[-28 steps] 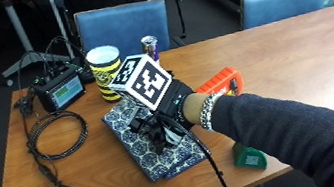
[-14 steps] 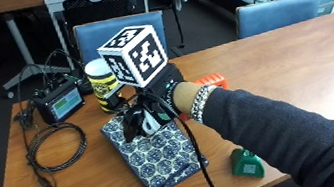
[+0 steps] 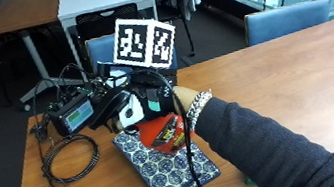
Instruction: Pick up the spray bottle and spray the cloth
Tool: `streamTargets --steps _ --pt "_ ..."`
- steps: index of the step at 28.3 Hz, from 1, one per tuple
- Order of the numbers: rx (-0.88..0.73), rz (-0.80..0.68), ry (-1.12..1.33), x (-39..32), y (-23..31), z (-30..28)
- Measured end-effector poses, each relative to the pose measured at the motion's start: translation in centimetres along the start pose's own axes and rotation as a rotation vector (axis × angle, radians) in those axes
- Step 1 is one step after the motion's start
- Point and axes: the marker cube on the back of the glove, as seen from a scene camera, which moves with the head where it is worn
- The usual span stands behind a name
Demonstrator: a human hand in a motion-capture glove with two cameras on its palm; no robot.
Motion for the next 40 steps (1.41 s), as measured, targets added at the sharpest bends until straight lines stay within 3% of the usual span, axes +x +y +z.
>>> streamTargets --steps 15,27,40 --pt "0.292 -0.065 -0.521 -1.0 -3.0 1.4" --pt "0.378 0.016 -0.549 0.2 -3.3 3.1" --pt "0.465 -0.018 -0.509 -2.4 -3.6 1.5"
